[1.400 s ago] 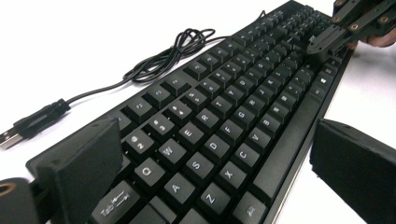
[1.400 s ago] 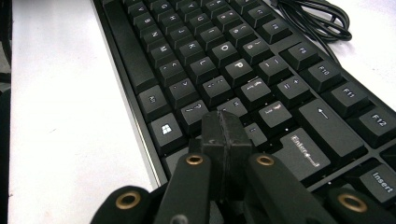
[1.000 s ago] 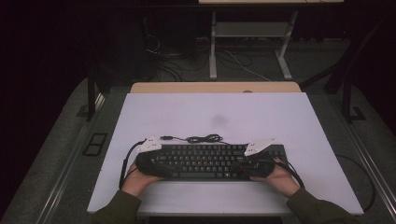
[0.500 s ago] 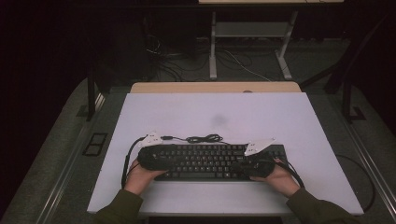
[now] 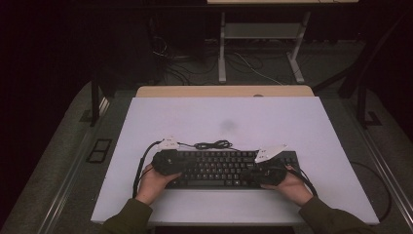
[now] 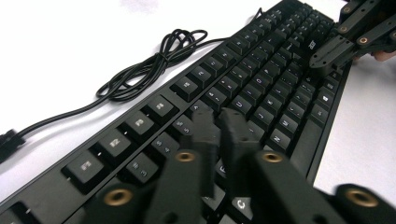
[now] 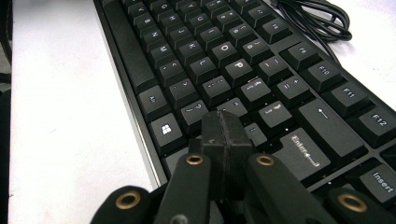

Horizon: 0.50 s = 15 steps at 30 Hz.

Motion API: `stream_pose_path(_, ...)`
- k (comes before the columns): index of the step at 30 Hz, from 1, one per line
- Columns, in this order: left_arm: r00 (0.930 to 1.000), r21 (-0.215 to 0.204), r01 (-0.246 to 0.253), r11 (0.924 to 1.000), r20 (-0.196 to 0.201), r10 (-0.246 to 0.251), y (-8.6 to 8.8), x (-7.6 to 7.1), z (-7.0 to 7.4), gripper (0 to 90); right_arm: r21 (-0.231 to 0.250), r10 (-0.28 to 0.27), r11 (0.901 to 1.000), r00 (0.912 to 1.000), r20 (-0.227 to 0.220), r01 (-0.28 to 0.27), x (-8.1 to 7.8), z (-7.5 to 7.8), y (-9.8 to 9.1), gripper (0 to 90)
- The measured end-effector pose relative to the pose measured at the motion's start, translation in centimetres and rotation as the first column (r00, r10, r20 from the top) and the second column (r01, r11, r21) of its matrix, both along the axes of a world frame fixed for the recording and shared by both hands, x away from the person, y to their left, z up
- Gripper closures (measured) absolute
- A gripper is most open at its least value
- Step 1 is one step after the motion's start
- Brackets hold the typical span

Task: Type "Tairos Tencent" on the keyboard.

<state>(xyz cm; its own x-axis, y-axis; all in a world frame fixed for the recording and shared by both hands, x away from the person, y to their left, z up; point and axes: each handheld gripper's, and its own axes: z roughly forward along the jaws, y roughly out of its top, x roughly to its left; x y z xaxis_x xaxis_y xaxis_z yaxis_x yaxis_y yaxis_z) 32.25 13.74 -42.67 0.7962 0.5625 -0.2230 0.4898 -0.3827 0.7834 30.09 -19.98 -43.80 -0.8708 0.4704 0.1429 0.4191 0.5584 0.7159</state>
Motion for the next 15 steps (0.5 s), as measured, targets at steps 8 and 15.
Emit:
stream_pose_path(8, 0.9996, 0.063, 0.025, 0.9977, -0.014, -0.024, -1.4, 0.5, -0.2, 89.1, 0.001, 0.0, 1.0, 1.0, -0.001, 0.0, 0.0, 0.0, 0.0, 89.4)
stream_pose_path(15, 0.9995, 0.076, 0.029, 0.9967, -0.013, -0.029, -1.8, 0.7, -0.3, 89.0, 0.002, 0.0, 1.0, 1.0, -0.001, 0.0, 0.0, 0.0, 0.0, 89.4)
